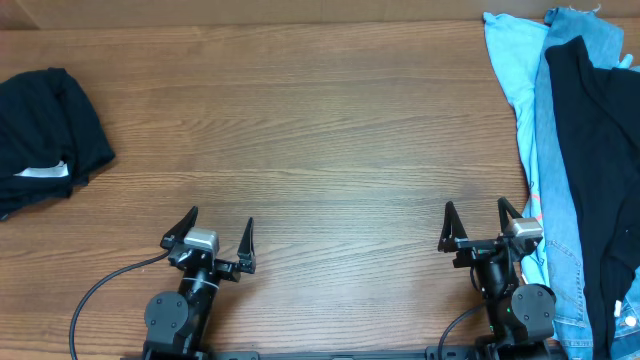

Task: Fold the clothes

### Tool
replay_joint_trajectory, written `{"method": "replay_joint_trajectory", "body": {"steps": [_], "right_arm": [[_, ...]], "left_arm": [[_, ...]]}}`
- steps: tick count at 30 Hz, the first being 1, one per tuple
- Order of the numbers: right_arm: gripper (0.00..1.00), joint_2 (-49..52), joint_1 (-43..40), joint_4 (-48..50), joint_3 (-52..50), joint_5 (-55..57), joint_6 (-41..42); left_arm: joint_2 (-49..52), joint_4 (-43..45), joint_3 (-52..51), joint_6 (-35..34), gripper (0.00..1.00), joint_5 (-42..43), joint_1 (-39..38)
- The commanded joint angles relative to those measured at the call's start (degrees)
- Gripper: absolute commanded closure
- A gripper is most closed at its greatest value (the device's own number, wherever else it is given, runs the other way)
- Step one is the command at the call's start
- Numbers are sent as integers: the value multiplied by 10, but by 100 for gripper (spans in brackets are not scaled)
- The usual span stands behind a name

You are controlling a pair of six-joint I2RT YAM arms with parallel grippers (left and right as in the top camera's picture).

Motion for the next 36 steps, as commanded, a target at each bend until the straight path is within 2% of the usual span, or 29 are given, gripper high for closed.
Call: {"method": "replay_joint_trajectory", "body": {"steps": [1,6,7,8,10,15,18,23,25,28,30,33,36], "right_arm": [[0,-5,-3,2,-6,5,-3],[0,-5,-3,2,-6,-2,1],[0,-5,-3,1,-6,-9,1],[0,-5,-3,-1,-4,-21,1],[0,-3,-3,-40,27,-4,1],[0,72,-3,-138,153,28,17],[0,179,-3,-196,251,27,16],[0,428,-3,-297,431,-11,16],[0,469,-3,-305,458,-49,16],[0,487,-15,-303,465,-18,16],[0,520,-101,-347,537,82,29],[0,599,-273,-385,612,102,37],[0,722,-470,-383,615,100,136]], "left_arm": [[-4,-1,-2,-5,0,0,5],[-4,-1,-2,-7,0,-1,5],[-4,-1,-2,-24,0,3,5],[-4,0,-2,-70,0,2,5],[-4,-11,6,-117,0,2,5],[15,-115,123,-119,0,-15,5],[88,-160,212,-95,0,-20,5],[348,-310,448,-52,0,-19,5],[432,-365,515,-48,0,-18,5],[495,-401,552,-48,0,17,5],[505,-407,554,-48,0,13,5],[505,-407,554,-48,0,13,5],[505,-412,554,-48,0,13,5]]}}
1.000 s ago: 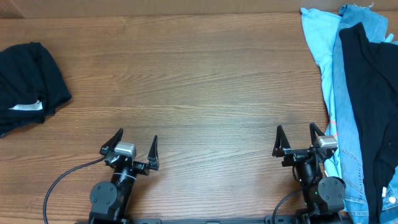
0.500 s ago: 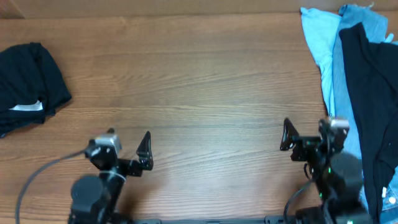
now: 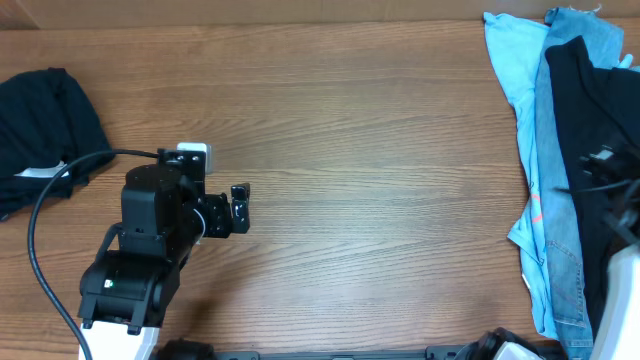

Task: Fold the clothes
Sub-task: 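Reach the right gripper into the clothes pile and grasp the black shirt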

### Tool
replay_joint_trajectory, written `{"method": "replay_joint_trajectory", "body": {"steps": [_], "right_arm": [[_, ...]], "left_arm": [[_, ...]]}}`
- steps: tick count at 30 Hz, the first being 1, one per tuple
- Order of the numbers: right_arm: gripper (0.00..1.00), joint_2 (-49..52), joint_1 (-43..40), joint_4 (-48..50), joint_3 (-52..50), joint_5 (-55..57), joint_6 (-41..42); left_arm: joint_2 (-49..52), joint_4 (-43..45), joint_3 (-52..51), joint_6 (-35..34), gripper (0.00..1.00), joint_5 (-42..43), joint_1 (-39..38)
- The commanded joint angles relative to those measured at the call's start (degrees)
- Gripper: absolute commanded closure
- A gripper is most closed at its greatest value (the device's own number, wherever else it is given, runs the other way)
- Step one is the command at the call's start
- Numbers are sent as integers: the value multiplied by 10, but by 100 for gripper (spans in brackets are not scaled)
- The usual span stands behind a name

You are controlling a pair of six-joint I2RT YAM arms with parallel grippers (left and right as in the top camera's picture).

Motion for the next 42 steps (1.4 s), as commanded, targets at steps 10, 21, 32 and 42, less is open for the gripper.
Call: {"method": "replay_joint_trajectory", "body": {"steps": [10,21,32,42], "right_arm": [[4,279,-153,15,1,-7,99],[17,285,-153,33,-28,-7,99],[35,288,-154,25,-28,6,98],[71,316,-153,23,-20,-2,99]], "left_arm": [[0,2,18,11,0,8,3],[1,2,18,11,0,8,3],[1,0,18,11,0,7,3],[1,0,18,11,0,6,3]]}}
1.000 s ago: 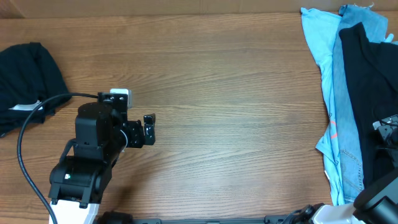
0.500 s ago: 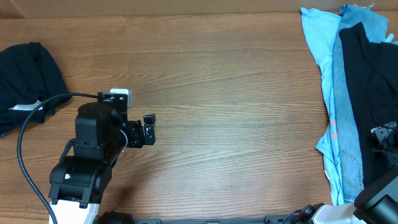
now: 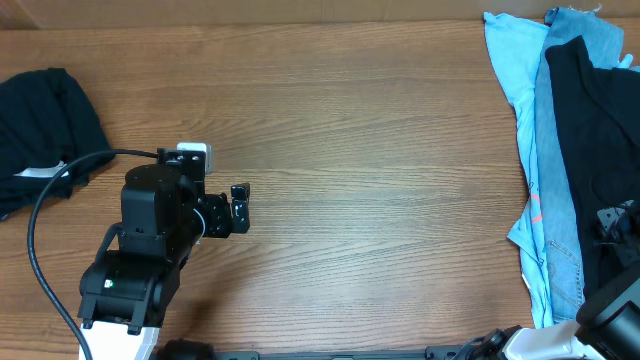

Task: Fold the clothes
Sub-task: 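Reach the right gripper into the clothes pile and grasp the black shirt, then pull the black shirt leftward out of the pile with the right gripper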

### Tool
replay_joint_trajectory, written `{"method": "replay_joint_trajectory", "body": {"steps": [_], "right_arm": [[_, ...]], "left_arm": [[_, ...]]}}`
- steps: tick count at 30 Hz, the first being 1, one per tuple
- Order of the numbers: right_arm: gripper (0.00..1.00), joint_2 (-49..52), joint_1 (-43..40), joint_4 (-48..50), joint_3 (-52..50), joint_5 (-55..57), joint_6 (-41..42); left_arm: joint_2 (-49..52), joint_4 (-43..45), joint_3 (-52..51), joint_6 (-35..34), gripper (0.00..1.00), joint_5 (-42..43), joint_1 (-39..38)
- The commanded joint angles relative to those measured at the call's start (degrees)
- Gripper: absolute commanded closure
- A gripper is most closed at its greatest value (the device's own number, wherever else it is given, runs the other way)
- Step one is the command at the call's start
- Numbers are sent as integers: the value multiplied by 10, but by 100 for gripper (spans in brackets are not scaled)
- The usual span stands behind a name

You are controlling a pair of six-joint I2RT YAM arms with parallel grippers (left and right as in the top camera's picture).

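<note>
A pile of clothes lies along the table's right edge: a black garment on top, denim beneath it and a light blue shirt at the left side. Another dark garment lies bunched at the far left edge. My left gripper is raised above the left half of the table and points right, its fingers apart and holding nothing. My right gripper shows only partly at the right edge, over the black garment. Its jaws cannot be made out.
A black cable loops from the left arm toward the dark bundle at the left. The wooden table stretches between the two heaps. The right arm's base fills the lower right corner.
My right gripper has shifted nearer along the black garment, toward the front of the pile. The left arm and the clothes look unchanged.
Both arms first rested at the front edge with their grippers open. Then the left arm stood raised over the left half of the table and the right arm reached over the pile at the right. Now the right gripper is nearer the pile's front.
</note>
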Motion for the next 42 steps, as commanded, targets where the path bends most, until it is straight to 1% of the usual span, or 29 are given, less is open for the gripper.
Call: {"method": "replay_joint_trajectory", "body": {"steps": [1,2,4,7,8,9,10,12,16,17,18,20,21,22,23,24,25,27,30,32,33,34,36,38,40,42], "right_arm": [[80,3,-2,-15,17,-10,1],[87,2,-2,-26,30,-10,1],[96,-1,3,-62,75,-34,0],[96,-20,23,-114,149,-65,-8],[96,-36,45,-129,185,-122,-42],[96,-47,64,-139,205,-158,-53],[96,-60,90,-146,221,-196,-67],[94,-88,166,-150,230,-233,-78],[92,-98,390,-146,230,-233,-77],[91,-96,455,-134,230,-233,-77],[88,-89,543,-109,230,-233,-78],[85,-74,652,-77,230,-231,-90],[76,-59,709,-63,230,-228,-118],[62,-49,746,-60,230,-213,-146],[59,-43,770,-65,230,-169,-148],[58,-44,787,-80,230,-71,-115],[56,-53,779,-97,230,-18,-86],[54,-65,740,-119,230,-5,-85],[52,-66,639,-158,228,-3,-72],[36,-64,572,-161,215,-11,-73],[34,-59,539,-165,208,-14,-81],[34,-44,498,-166,193,-27,-106],[32,-8,447,-139,166,-60,-123],[28,49,414,-104,155,-106,-150],[26,89,409,-83,155,-144,-172],[26,113,409,-75,155,-168,-183]], "left_arm": [[3,0,17,11,0,4,3],[5,0,17,11,0,4,3],[10,0,17,11,0,5,2],[17,0,17,11,0,5,2],[19,1,17,11,0,4,2],[19,1,17,11,0,4,3],[19,2,17,11,0,4,2],[19,6,17,11,0,4,2],[19,6,17,11,0,4,2],[19,7,17,11,0,4,2],[20,7,17,11,0,4,3],[20,7,17,11,0,4,3],[20,6,17,11,0,4,2],[20,6,17,11,0,4,2],[20,6,17,11,0,4,2],[20,6,17,11,0,4,2],[20,5,17,11,0,4,2],[20,5,17,11,0,4,2],[20,5,17,11,0,5,2],[20,5,17,11,0,5,2],[20,5,17,11,0,4,2],[20,5,17,11,0,5,2],[20,5,17,11,0,5,2],[20,5,17,11,0,5,2],[20,5,17,11,0,5,2],[20,5,17,11,0,5,2]]}}
